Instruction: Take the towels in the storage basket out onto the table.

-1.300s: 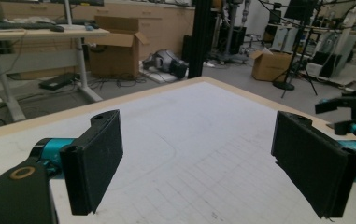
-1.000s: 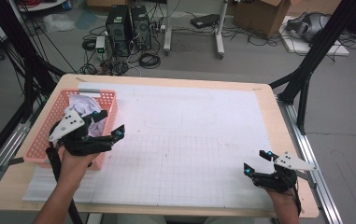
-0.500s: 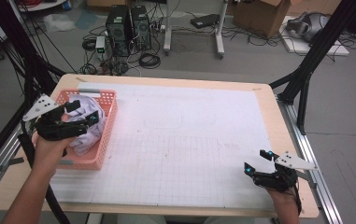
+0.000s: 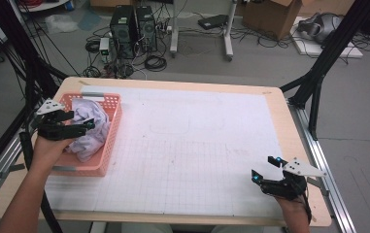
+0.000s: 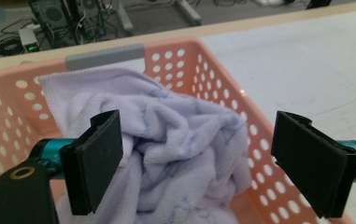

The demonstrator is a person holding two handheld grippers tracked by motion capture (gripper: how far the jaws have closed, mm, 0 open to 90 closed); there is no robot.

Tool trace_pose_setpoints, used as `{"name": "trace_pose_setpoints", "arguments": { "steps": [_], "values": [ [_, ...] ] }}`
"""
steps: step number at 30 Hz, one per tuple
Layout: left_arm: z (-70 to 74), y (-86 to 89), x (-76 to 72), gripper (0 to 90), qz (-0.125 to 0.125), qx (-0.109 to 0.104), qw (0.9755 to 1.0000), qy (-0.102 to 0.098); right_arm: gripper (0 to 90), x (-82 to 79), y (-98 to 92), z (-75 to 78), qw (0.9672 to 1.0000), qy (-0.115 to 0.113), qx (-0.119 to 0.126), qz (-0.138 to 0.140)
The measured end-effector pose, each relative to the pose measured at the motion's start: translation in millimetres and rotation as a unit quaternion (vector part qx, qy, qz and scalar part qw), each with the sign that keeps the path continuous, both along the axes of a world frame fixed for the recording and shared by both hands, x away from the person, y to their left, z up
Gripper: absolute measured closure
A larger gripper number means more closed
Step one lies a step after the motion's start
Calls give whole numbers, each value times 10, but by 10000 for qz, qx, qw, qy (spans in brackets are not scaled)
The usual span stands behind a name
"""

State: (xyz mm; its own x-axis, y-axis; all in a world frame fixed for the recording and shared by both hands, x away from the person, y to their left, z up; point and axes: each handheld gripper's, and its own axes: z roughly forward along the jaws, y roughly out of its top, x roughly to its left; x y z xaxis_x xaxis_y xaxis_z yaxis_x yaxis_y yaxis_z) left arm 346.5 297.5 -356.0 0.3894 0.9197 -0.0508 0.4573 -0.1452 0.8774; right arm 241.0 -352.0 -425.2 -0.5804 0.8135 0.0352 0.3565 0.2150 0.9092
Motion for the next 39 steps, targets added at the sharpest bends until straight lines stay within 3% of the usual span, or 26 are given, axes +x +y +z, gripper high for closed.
{"name": "trace_pose_setpoints", "arguments": {
  "steps": [4,9,10,12,19,21,22,23,24,32,33,37,39],
  "values": [
    [-94,2,79,174,44,199,9994,285,159,2,9,-3,10000,19,-19,17],
    [-229,13,159,177,264,425,9962,706,160,1,13,-2,10000,27,-35,25],
    [-279,24,185,175,332,604,9935,903,159,4,13,-5,10000,35,-41,22],
    [-306,30,201,169,381,662,9922,989,159,10,19,-10,10000,46,-50,39],
    [-441,71,302,120,426,584,9861,1498,159,13,31,-14,9999,48,-70,54],
    [-511,50,351,83,408,546,9817,1776,159,12,40,-17,9999,57,-77,51],
    [-537,39,366,62,407,555,9799,1870,159,9,44,-15,9999,60,-79,50],
    [-537,39,366,51,407,555,9799,1870,160,6,48,-15,9999,66,-91,55],
    [-583,28,387,32,393,641,9772,1984,160,6,51,-16,9999,57,-99,63],
    [-648,28,408,17,379,630,9751,2093,160,15,68,-25,9998,72,-174,73],
    [-659,29,411,17,375,618,9736,2166,160,17,68,-27,9998,64,-180,71],
    [-679,-3,416,26,371,862,9708,2210,160,20,66,-31,9998,74,-193,77],
    [-677,-16,421,82,428,951,9696,2212,160,15,62,-26,9998,71,-181,66]
  ]
}}
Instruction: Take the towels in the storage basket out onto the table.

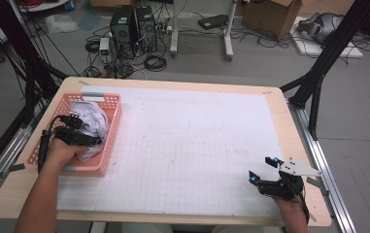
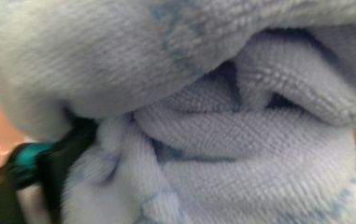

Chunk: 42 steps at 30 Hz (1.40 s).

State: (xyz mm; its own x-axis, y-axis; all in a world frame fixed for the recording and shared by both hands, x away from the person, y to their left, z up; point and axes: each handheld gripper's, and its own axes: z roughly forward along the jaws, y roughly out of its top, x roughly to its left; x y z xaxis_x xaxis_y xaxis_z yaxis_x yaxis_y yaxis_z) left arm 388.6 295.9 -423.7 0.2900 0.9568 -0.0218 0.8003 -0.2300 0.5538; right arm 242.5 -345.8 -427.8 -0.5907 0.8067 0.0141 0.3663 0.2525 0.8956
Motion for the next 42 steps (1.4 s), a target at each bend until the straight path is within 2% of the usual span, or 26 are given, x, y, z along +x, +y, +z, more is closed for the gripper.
{"name": "trace_pose_setpoints", "arguments": {
  "steps": [9,12,16,20,21,22,23,24,25,26,27,28,29,30,31,32,33,34,35,36,37,38,39,40,41,42],
  "values": [
    [64,11,-26,365,156,-133,9998,9,160,-4,-5,7,10000,-10,8,-14],
    [75,17,-24,400,175,-157,9997,-11,161,-7,-15,9,10000,0,38,-44],
    [111,55,-34,438,331,-340,9988,-99,161,-8,-39,13,9999,-14,61,-86],
    [156,79,-63,449,333,-503,9978,-281,161,-11,-43,15,9999,-14,70,-99],
    [187,101,-85,450,347,-644,9965,-410,161,-14,-42,15,9999,1,77,-112],
    [187,101,-85,450,347,-644,9965,-410,161,-14,-42,15,9999,1,77,-112],
    [204,106,-96,451,372,-691,9956,-516,161,-13,-47,15,9999,-19,83,-115],
    [221,117,-107,451,369,-763,9946,-606,161,-13,-47,15,9999,-19,83,-115],
    [257,139,-128,450,401,-916,9921,-752,161,-15,-55,18,9999,-7,117,-126],
    [257,139,-128,450,401,-916,9921,-752,161,-15,-55,18,9999,-7,117,-126],
    [291,161,-155,450,440,-1059,9894,-896,161,-16,-63,22,9998,-9,137,-150],
    [291,161,-155,450,440,-1059,9894,-896,161,-16,-63,22,9998,-9,137,-150],
    [321,171,-187,450,445,-1104,9872,-1060,161,-15,-71,20,9998,-15,150,-160],
    [321,171,-187,450,445,-1104,9872,-1060,161,-15,-71,20,9998,-15,150,-160],
    [352,184,-227,450,406,-1137,9849,-1239,161,-14,-77,21,9998,-28,135,-154],
    [352,184,-227,450,406,-1137,9849,-1239,161,-14,-77,21,9998,-28,135,-154],
    [383,200,-268,450,357,-1153,9825,-1416,161,-18,-74,25,9998,-36,154,-154],
    [383,200,-268,450,357,-1153,9825,-1416,161,-18,-74,25,9998,-36,154,-154],
    [415,219,-313,450,389,-1224,9785,-1616,160,-22,-74,28,9998,-46,160,-147],
    [415,219,-313,450,389,-1224,9785,-1616,160,-23,-74,29,9997,-53,159,-156],
    [440,252,-362,450,391,-1352,9730,-1828,161,-23,-76,30,9997,-55,157,-154],
    [440,252,-362,450,391,-1352,9730,-1828,161,-22,-78,31,9998,-62,149,-153],
    [466,272,-412,450,391,-1419,9678,-2043,161,-23,-77,33,9997,-59,156,-157],
    [466,272,-412,449,391,-1419,9678,-2043,161,-23,-77,33,9997,-59,156,-157],
    [483,290,-459,449,365,-1524,9614,-2263,160,-30,-74,37,9997,-53,173,-170],
    [489,296,-478,449,356,-1552,9581,-2382,161,-29,-74,38,9997,-68,164,-161]
  ]
}}
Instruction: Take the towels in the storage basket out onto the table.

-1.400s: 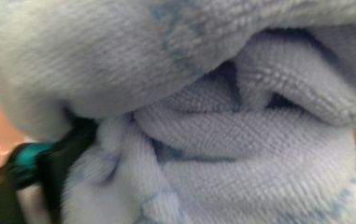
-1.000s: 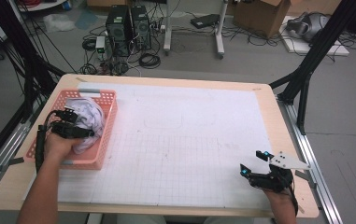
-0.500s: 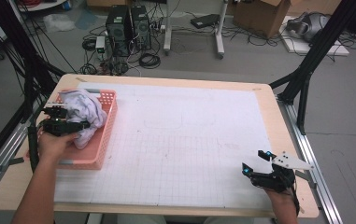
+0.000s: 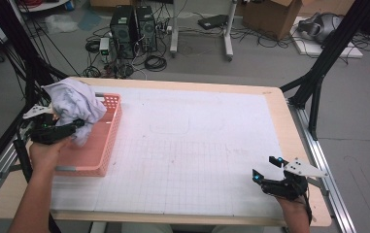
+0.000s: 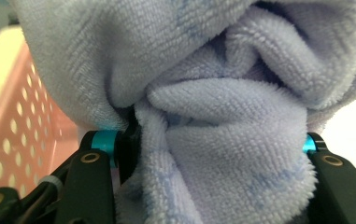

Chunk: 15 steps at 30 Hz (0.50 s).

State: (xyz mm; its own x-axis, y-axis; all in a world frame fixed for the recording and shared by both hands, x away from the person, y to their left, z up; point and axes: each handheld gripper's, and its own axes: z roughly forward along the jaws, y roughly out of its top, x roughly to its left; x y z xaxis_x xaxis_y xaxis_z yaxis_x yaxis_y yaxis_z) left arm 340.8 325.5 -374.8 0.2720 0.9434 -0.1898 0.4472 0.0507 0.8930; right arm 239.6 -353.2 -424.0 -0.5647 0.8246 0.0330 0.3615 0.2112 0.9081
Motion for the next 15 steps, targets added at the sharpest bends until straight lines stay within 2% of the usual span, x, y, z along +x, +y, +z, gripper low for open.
{"name": "trace_pose_setpoints", "arguments": {
  "steps": [1,2,3,4,5,8,10,11,12,13,14,15],
  "values": [
    [6,4,-21,449,15,-19,9999,-102,161,-1,3,1,10000,10,-1,2],
    [6,4,-21,449,15,-19,9999,-102,161,2,7,-1,10000,6,-10,1],
    [15,11,-55,449,-22,-87,9995,-295,161,1,12,-3,10000,21,-9,12],
    [15,11,-55,448,-22,-87,9995,-295,161,1,12,-3,10000,21,-9,12],
    [23,10,-86,448,-85,-107,9989,-453,161,6,23,-5,10000,-1,-23,23],
    [28,10,-109,447,-159,-153,9981,-571,161,3,31,-2,10000,26,-15,18],
    [31,11,-129,447,-199,-231,9971,-703,161,3,30,4,10000,-12,-12,18],
    [42,8,-147,447,-235,-300,9957,-847,161,-5,30,8,10000,2,-5,0],
    [42,8,-147,447,-235,-300,9957,-847,161,-5,30,8,10000,2,-5,0],
    [65,0,-168,447,-282,-355,9942,-977,161,3,25,2,10000,5,-6,5],
    [65,0,-168,447,-282,-355,9942,-977,161,3,25,2,10000,5,-6,5],
    [99,-18,-191,446,-337,-328,9928,-1100,161,6,26,-2,10000,5,-16,11]
  ]
}}
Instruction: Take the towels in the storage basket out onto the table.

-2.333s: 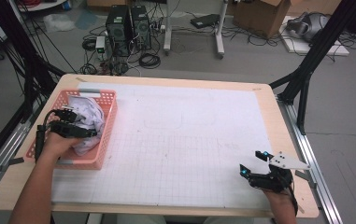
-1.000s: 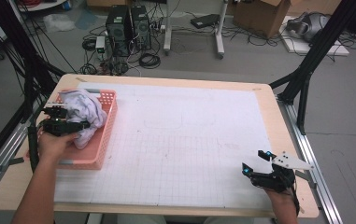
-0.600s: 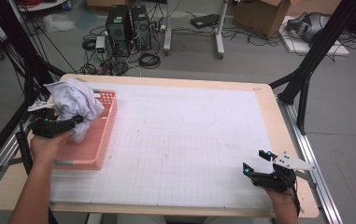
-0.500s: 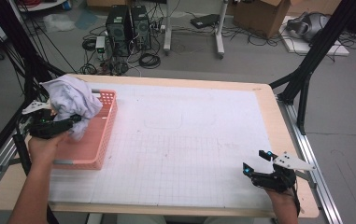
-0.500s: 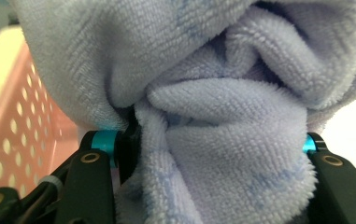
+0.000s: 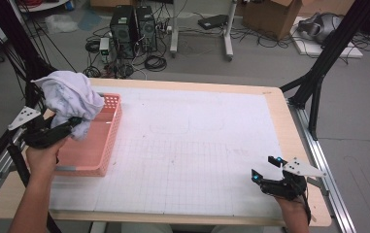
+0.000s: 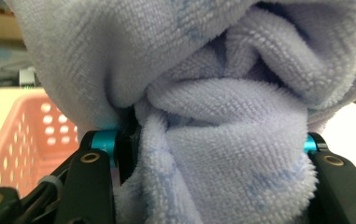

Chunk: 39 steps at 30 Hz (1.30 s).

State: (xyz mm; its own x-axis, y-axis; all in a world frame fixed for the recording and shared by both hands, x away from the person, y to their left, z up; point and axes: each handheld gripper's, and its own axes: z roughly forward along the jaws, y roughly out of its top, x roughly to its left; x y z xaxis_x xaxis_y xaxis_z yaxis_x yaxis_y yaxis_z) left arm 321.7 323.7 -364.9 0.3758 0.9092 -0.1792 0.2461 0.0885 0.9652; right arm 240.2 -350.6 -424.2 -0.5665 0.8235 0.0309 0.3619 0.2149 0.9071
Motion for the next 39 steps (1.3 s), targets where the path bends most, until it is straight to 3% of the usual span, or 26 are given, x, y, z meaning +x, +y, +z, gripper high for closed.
{"name": "trace_pose_setpoints", "arguments": {
  "steps": [3,6,9,10,13,16,17,18,19,21,23,24,27,31,32,33,35,36,37,39],
  "values": [
    [33,-25,-20,446,-82,16,9999,-122,161,1,5,-2,10000,2,0,8],
    [93,-110,-63,446,-282,50,9988,-392,161,7,12,-2,10000,-2,-25,45],
    [121,-158,-83,444,-401,27,9980,-484,161,6,21,1,10000,6,-26,45],
    [145,-211,-101,444,-522,-45,9968,-596,160,10,31,7,10000,-13,-26,63],
    [168,-267,-108,444,-621,-74,9958,-666,161,23,42,0,9999,-16,-55,112],
    [234,-409,-111,444,-851,-182,9927,-839,161,24,48,1,9999,-8,-43,147],
    [234,-409,-111,443,-851,-182,9927,-839,161,24,48,1,9999,-8,-43,147],
    [250,-494,-106,443,-1018,-226,9901,-939,160,25,43,3,9999,-25,-34,164],
    [250,-494,-106,443,-1018,-226,9901,-939,161,18,44,5,9999,-12,-18,165],
    [260,-596,-103,443,-1169,-229,9878,-1003,161,15,42,6,9998,-30,-37,176],
    [274,-694,-100,444,-1347,-195,9847,-1092,161,5,33,9,9999,-43,-30,159],
    [291,-793,-96,443,-1494,-207,9816,-1173,161,4,32,11,9999,-36,-22,156],
    [318,-945,-69,443,-1725,-190,9771,-1232,161,19,31,6,9999,-11,-13,163],
    [316,-1119,-43,443,-1947,-167,9729,-1238,161,17,36,6,9998,-18,-21,176],
    [308,-1233,-41,443,-2109,-125,9699,-1210,161,13,35,7,9999,-17,-20,169],
    [308,-1233,-41,443,-2109,-125,9699,-1210,160,11,34,6,9998,-22,-21,172],
    [291,-1350,-47,443,-2267,-136,9667,-1181,161,16,36,0,9998,-27,-33,172],
    [258,-1461,-50,443,-2408,-55,9636,-1162,160,17,40,-3,9999,2,-28,168],
    [258,-1461,-50,442,-2408,-55,9636,-1162,160,17,40,-3,9999,2,-28,168],
    [166,-1629,-41,441,-2583,-39,9602,-1060,161,21,50,-6,9998,1,-43,183]
  ]
}}
